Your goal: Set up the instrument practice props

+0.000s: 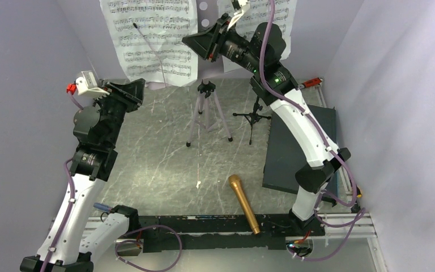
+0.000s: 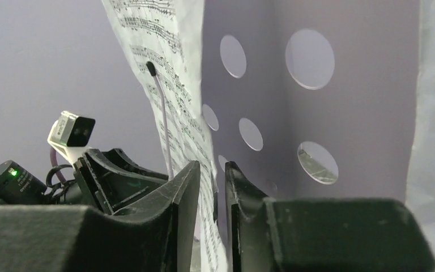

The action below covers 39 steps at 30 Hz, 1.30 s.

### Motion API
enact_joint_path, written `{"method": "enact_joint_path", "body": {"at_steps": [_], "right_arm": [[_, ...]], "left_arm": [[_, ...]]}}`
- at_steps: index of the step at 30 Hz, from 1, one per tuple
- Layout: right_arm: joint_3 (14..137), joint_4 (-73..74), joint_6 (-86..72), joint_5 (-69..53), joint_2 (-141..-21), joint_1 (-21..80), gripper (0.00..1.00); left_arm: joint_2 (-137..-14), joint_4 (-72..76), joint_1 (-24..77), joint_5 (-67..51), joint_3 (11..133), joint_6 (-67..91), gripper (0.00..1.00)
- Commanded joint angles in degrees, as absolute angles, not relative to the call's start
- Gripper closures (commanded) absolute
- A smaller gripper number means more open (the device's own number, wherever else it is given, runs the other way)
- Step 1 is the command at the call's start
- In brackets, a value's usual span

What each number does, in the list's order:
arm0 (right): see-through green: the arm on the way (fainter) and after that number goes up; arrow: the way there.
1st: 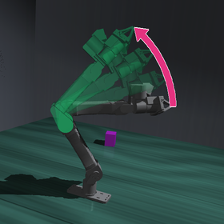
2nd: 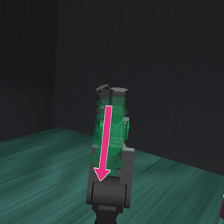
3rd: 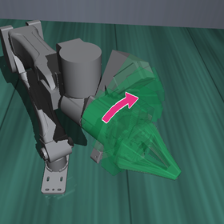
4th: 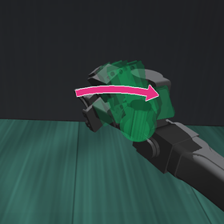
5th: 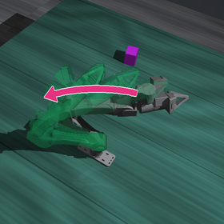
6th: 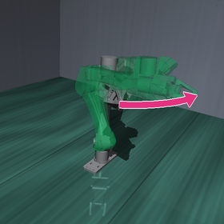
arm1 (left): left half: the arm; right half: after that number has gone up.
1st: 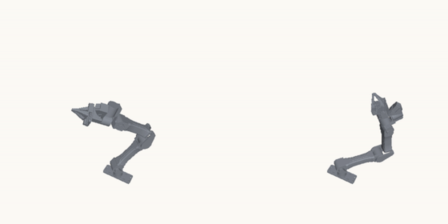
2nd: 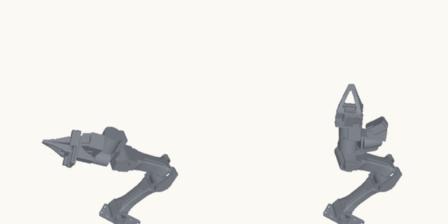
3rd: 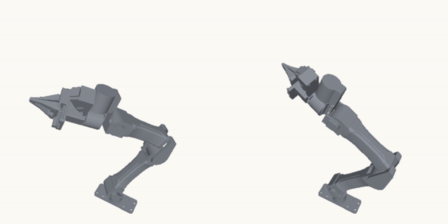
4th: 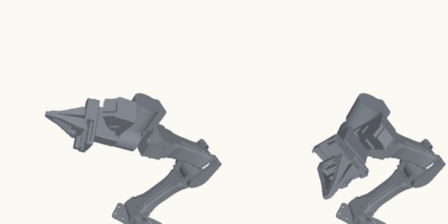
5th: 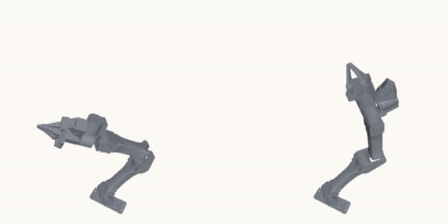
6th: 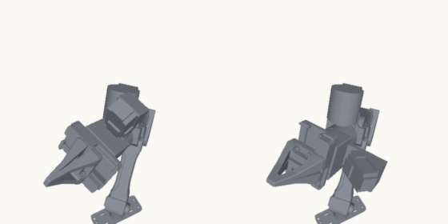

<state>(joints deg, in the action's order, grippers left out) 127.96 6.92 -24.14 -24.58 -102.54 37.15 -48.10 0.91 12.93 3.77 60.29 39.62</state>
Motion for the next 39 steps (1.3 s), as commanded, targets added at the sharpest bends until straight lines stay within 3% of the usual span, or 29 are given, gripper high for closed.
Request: {"method": "enact_joint_path", "body": {"at_steps": [1,8,12,18,23,29,32,39], "right_arm": [[125.3,2.9,-24.0,-24.1,-98.6,36.9,0.72],[123.0,3.7,-23.1,-22.7,-96.7,37.0,0.66],[121.1,2.4,-23.0,-22.1,-95.5,36.9,0.7],[124.3,3.6,-22.9,-22.3,-97.7,37.0,0.87],[128.8,5.5,-22.4,-22.4,-100.0,36.9,0.98],[128.5,5.1,-22.1,-21.7,-99.6,36.9,1.0],[128.8,5.3,-22.2,-22.1,-99.8,37.0,1.0],[129.1,5.5,-22.1,-22.4,-99.7,36.9,1.0]], "left_arm": [[-47.0,0.1,12.7,5.6,61.3,38.3,0.54],[-46.6,-4.0,12.7,6.9,62.7,35.3,0.33],[-45.6,-5.4,12.7,8.2,63.3,33.2,0.31],[-44.3,-8.2,12.7,10.4,65.3,26.4,0.31],[-44.6,-9.0,12.7,4.7,69.2,16.6,0.34],[-50.8,-14.1,12.7,-3.5,79.1,10.3,0.29],[-53.7,-14.7,12.7,-8.3,81.8,10.7,0.33],[-55.5,-11.3,12.7,-9.1,80.2,13.7,0.58]]}}
